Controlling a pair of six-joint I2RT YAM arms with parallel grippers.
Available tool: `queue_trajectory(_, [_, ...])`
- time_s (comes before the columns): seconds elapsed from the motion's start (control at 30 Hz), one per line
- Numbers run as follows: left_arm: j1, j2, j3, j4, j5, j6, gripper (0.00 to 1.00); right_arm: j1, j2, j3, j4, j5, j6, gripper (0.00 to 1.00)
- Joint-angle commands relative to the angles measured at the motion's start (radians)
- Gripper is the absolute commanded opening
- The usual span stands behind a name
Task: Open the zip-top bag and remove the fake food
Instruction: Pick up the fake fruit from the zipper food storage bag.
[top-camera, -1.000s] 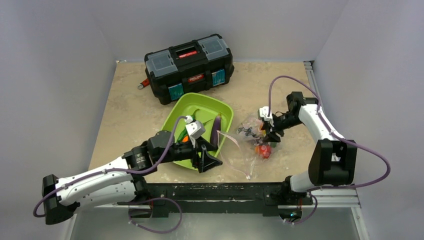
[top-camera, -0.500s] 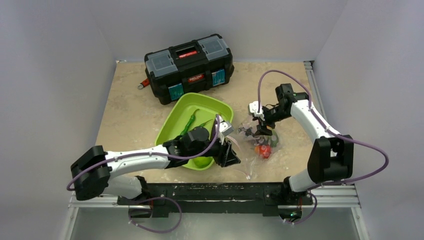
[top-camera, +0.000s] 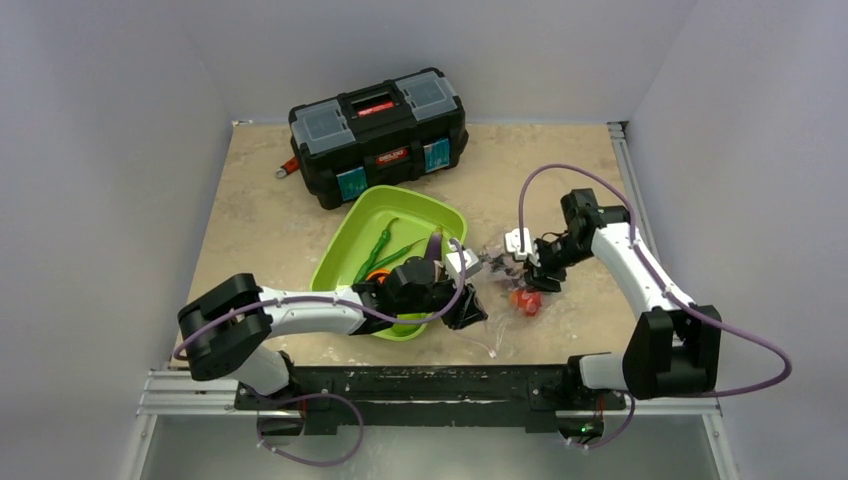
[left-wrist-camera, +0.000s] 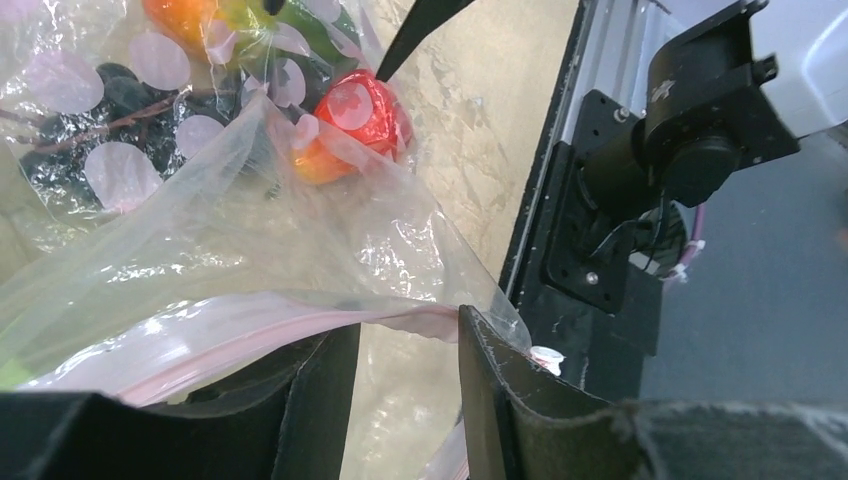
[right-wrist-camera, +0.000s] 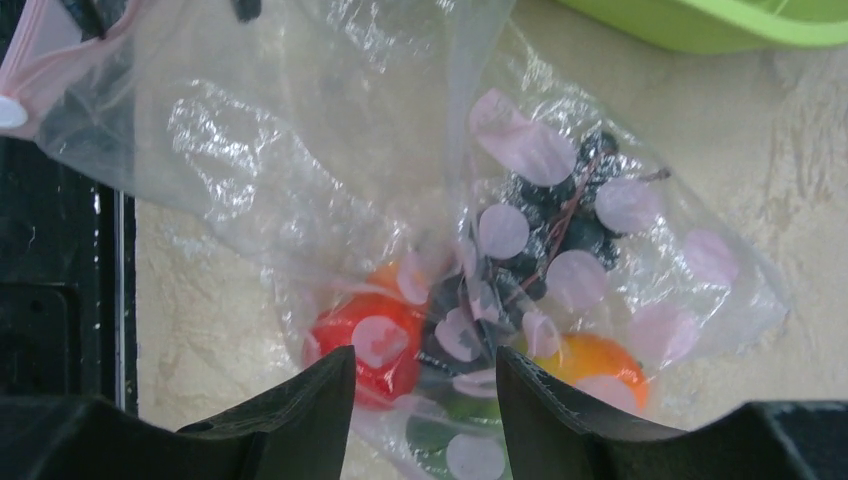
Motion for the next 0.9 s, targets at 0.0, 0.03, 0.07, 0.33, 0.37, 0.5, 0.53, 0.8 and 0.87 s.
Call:
queue_trajectory(0.0, [-0.009,0.035,0.004,0.082,-0.002,0.193,0.39,-0.031,-0.038,-0.047,-0.06,0.086,-0.054,0.52])
queue_trajectory(0.03, [-0.01,0.044,0.004,0.087,0.001,0.218,0.39,-0.032,-0.048,-0.068,-0.047,0.099,-0.065,0.52])
queue_trajectory(0.07, [-0.011,0.054,0.003,0.094,0.012,0.243,0.39,-0.032,-0.056,-0.088,-0.034,0.109,-0.081,0.53])
queue_trajectory(0.33, [-0.036,0.038,-0.108,0.236,0.012,0.397,0.4,-0.03,-0.042,-0.163,0.055,0.165,-0.206,0.63])
queue_trajectory(0.37, [-0.036,0.022,-0.134,0.269,0.012,0.404,0.42,-0.03,-0.041,-0.171,0.073,0.169,-0.216,0.65])
queue_trajectory(0.5, [-0.037,-0.071,-0.227,0.338,0.015,0.435,0.51,-0.029,-0.028,-0.179,0.096,0.174,-0.22,0.66])
queue_trajectory(0.53, [-0.037,-0.092,-0.238,0.33,0.017,0.45,0.52,-0.03,-0.026,-0.181,0.099,0.173,-0.219,0.66])
queue_trajectory(0.8, [-0.037,-0.111,-0.181,0.172,0.005,0.529,0.5,-0.03,-0.02,-0.18,0.113,0.154,-0.215,0.66])
queue_trajectory(0.87, [-0.036,-0.093,-0.156,0.167,-0.006,0.537,0.5,-0.03,-0.017,-0.182,0.118,0.16,-0.215,0.66])
